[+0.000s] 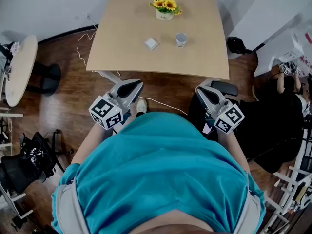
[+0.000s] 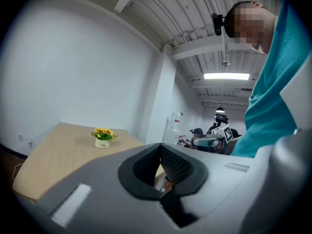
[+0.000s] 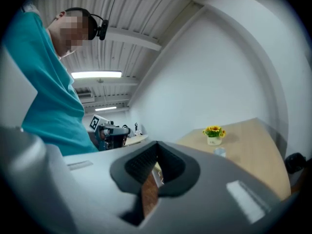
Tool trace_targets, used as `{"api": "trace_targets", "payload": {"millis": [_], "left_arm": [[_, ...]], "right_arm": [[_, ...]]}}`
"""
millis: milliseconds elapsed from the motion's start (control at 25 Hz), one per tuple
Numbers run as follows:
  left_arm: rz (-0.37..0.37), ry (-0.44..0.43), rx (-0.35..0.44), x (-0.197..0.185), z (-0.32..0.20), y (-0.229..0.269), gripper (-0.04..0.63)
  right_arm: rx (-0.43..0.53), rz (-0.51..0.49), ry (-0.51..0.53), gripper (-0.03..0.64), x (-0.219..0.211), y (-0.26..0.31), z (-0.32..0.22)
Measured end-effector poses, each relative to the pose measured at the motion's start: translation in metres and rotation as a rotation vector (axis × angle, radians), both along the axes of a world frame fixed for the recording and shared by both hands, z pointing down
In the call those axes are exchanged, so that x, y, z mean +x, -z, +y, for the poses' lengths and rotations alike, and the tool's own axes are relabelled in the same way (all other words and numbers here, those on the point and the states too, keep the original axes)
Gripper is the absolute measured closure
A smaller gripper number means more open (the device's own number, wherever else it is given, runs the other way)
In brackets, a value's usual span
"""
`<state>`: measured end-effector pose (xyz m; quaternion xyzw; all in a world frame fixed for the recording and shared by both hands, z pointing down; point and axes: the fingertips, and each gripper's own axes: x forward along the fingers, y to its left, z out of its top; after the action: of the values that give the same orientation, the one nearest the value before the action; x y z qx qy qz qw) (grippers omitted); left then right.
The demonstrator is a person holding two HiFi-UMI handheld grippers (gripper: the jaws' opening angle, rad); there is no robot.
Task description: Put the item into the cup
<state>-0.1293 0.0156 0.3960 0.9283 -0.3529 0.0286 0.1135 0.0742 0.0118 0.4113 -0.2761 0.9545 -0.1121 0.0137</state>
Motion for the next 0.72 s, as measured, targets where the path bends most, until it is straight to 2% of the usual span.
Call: {"api": "trace_targets", "payload": {"millis": [160,280,360,440,560,640,720], "left_arm": [[-0.032,-0.066,0.045,-0.039,-0.048,-0.009,0.591],[-0.069,-0.144,0.05,-0.059,-0.081,-0.012,0.591],[-0.075,-0.182,0.046,-0.066,-0.123,-0.021,0.591],[-0.092,-0.211,0.029,-0.071,-0.164,-0.037,0.591],[-0.127,-0.241,-0.01,-0.072,-0.203,-0.06,0.589],[-0.135,-0.244,-0.05,-0.065,-0.228,-0.076,0.584],[-0.147,-0.228,-0.112,-0.056,-0.254,-0.097,0.547]], "right_arm": [[-0.006,0.041,-0.076,0.615,-0.039,0.018,-0.045],[-0.014,0.045,-0.119,0.615,-0.06,0.036,-0.069],[-0.013,0.032,-0.145,0.615,-0.066,0.038,-0.111],[-0.015,0.026,-0.161,0.615,-0.074,0.036,-0.148],[-0.029,0.045,-0.156,0.615,-0.088,0.034,-0.172],[-0.051,0.042,-0.157,0.615,-0.083,0.028,-0.187],[-0.083,0.032,-0.156,0.615,-0.072,0.018,-0.199]]}}
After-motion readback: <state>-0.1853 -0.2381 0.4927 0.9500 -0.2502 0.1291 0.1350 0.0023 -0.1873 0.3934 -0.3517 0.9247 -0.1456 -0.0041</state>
